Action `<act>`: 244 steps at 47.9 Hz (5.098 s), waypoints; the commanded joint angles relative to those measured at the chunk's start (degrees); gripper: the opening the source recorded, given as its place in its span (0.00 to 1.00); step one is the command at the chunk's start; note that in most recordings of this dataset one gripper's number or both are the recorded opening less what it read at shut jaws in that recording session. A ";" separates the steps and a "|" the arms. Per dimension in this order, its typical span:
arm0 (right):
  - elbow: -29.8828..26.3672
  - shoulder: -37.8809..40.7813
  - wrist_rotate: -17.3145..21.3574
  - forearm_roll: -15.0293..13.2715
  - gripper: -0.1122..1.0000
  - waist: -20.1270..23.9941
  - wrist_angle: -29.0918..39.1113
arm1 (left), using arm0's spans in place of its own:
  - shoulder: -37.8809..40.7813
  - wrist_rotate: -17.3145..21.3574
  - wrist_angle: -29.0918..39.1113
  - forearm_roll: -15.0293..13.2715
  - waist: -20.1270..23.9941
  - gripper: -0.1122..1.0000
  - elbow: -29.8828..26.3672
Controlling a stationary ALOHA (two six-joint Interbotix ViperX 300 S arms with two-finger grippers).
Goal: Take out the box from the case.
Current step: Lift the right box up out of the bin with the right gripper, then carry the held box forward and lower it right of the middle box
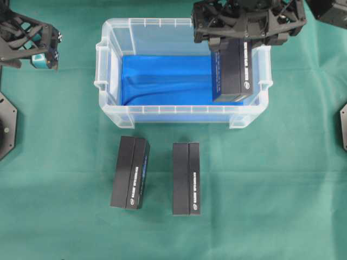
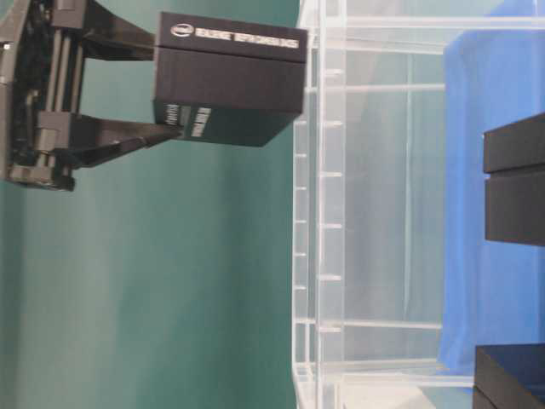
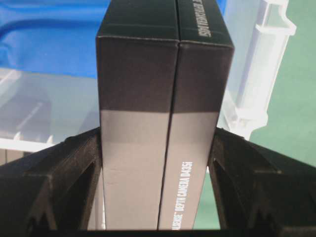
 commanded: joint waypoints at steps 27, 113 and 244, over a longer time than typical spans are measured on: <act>-2.90 -2.29 -0.09 -0.62 0.69 0.09 1.67 | -0.70 0.09 -0.18 0.18 0.18 0.96 -0.70; -2.90 -2.46 5.19 -4.39 0.69 9.67 2.99 | -0.88 0.18 -0.18 0.18 0.18 0.96 -0.70; 27.16 2.11 33.05 -1.49 0.69 31.90 -26.54 | -2.72 0.26 0.53 0.00 0.18 0.96 0.44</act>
